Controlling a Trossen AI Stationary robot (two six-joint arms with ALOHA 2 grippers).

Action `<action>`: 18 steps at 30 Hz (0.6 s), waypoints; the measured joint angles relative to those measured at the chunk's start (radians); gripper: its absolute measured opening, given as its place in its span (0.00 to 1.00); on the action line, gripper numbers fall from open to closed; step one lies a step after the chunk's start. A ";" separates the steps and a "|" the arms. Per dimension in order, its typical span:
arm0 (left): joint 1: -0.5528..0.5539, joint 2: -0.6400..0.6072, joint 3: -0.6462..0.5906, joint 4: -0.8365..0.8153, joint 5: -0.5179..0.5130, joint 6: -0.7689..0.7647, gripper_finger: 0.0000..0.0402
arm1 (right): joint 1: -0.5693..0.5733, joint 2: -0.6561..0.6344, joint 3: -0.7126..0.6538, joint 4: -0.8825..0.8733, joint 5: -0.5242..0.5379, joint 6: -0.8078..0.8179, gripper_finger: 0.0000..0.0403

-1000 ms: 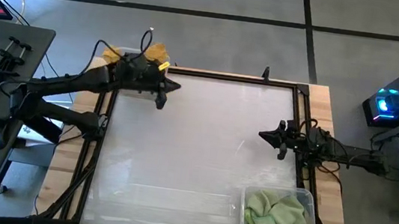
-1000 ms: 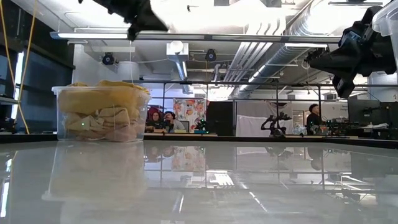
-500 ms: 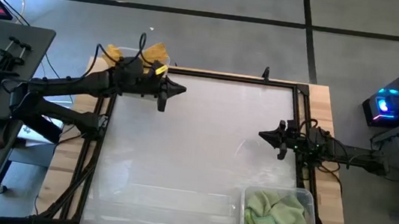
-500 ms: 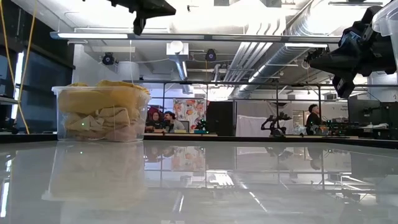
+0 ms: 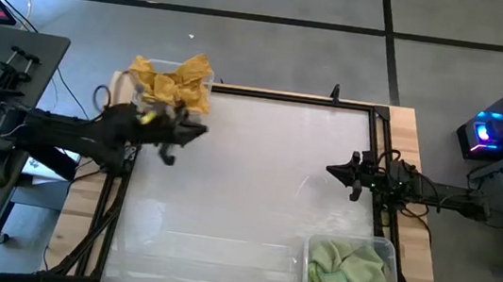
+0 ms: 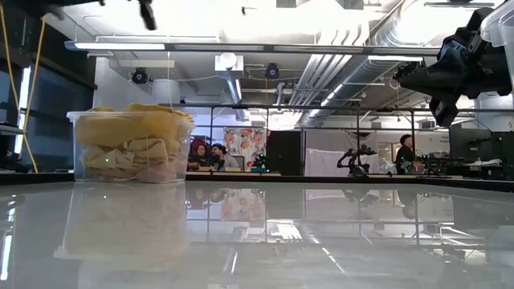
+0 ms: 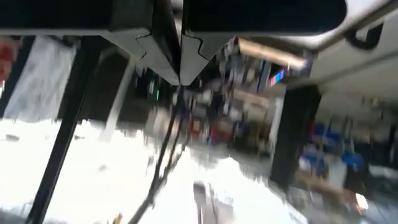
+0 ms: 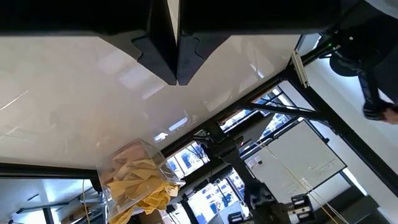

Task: Sort towels by color in basket
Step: Return to Home Position

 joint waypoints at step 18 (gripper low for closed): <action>-0.024 -0.672 -0.469 -0.024 -0.006 0.077 0.00 | 0.000 0.000 0.000 0.000 0.000 0.000 0.00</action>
